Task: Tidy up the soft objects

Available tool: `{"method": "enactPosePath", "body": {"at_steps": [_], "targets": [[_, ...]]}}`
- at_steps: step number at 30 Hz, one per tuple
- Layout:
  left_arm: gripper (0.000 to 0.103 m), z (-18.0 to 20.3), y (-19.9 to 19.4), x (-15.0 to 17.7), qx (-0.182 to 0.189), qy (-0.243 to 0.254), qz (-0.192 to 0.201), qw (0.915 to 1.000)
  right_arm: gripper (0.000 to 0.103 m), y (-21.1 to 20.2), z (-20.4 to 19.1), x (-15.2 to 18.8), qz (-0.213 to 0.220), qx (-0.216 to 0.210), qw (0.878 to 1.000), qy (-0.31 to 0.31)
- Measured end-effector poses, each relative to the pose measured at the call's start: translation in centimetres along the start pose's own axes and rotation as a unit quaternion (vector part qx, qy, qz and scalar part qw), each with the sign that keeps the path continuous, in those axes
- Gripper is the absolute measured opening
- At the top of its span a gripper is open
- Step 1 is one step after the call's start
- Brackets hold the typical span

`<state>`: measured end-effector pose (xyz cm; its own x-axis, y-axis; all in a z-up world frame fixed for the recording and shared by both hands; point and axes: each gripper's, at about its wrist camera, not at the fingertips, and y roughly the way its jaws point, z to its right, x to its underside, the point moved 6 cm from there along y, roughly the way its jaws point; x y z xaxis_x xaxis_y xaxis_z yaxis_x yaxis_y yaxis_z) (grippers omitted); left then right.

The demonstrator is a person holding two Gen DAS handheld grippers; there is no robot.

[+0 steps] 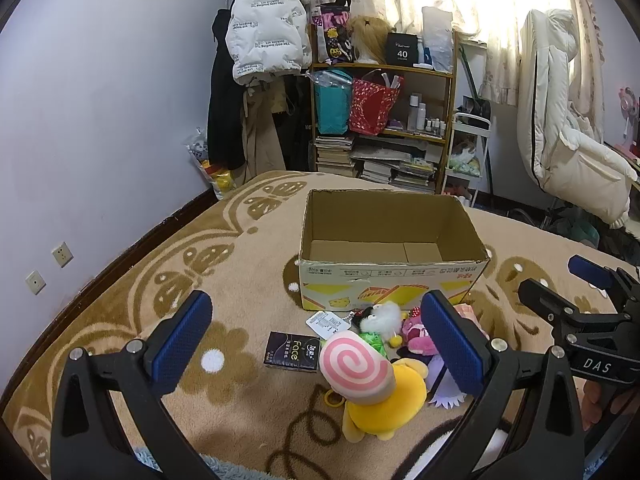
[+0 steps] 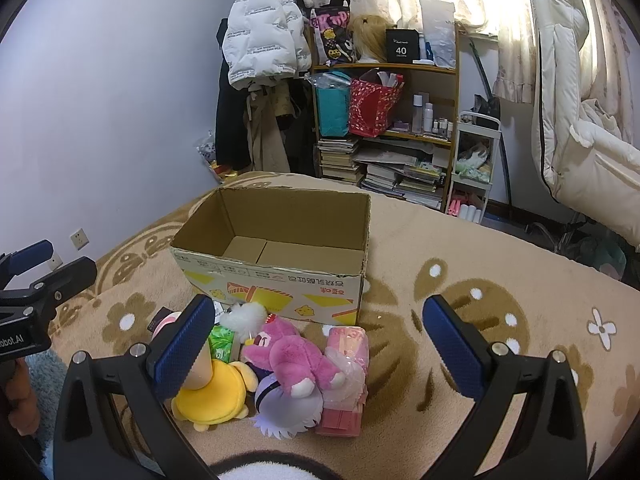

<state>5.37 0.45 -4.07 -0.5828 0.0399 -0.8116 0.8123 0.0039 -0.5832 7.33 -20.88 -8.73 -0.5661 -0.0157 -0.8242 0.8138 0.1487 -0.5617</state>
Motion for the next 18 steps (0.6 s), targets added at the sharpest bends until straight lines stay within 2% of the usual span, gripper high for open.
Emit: {"method": "enactPosePath", "body": {"at_steps": [18], "targets": [[0.103, -0.14, 0.08, -0.02, -0.001, 0.003, -0.002, 1.0, 0.103, 0.02, 0.0, -0.04, 0.0, 0.001, 1.0, 0.0]]}}
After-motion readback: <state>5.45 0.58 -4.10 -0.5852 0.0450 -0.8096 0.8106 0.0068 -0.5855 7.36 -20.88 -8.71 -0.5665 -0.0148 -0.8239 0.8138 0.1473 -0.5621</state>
